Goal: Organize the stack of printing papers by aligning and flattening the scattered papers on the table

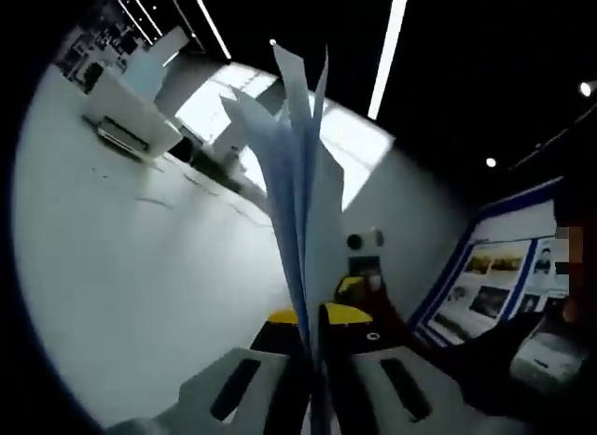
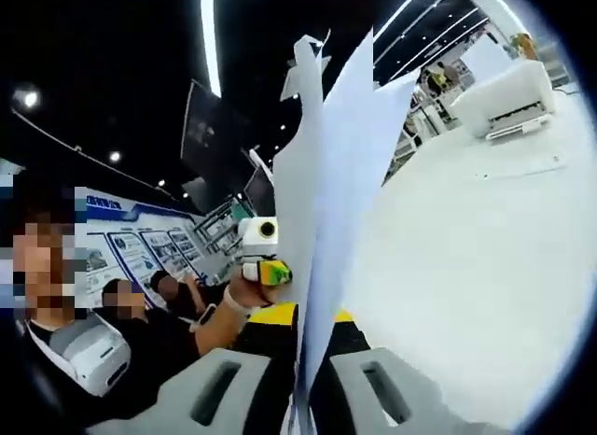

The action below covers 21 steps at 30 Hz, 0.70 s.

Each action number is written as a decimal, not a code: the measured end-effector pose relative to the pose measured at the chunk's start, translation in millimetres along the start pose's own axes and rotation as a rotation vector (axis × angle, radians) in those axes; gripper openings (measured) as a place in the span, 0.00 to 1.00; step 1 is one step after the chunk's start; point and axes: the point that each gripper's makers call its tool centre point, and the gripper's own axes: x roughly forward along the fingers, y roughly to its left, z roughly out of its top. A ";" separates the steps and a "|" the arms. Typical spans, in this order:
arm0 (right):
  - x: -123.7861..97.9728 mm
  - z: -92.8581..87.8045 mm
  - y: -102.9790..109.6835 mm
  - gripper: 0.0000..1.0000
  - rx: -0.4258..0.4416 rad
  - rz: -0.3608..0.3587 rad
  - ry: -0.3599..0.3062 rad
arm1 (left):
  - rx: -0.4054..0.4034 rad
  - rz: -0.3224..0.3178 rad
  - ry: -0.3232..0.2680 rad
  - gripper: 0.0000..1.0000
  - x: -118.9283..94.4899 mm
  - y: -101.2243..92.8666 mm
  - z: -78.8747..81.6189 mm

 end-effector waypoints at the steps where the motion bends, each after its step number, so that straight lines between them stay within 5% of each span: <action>1: -1.0 0.4 -1.8 0.00 0.006 -0.001 -0.001 | -0.006 -0.003 -0.001 0.06 0.2 -0.8 -0.3; 14: -3.8 -2.6 -12.9 0.00 0.057 -0.020 -0.004 | -0.052 0.008 0.003 0.06 2.9 5.2 -4.5; 21: -0.8 -13.6 -35.4 0.00 0.156 -0.055 -0.008 | -0.143 0.052 0.009 0.06 4.9 24.9 -15.5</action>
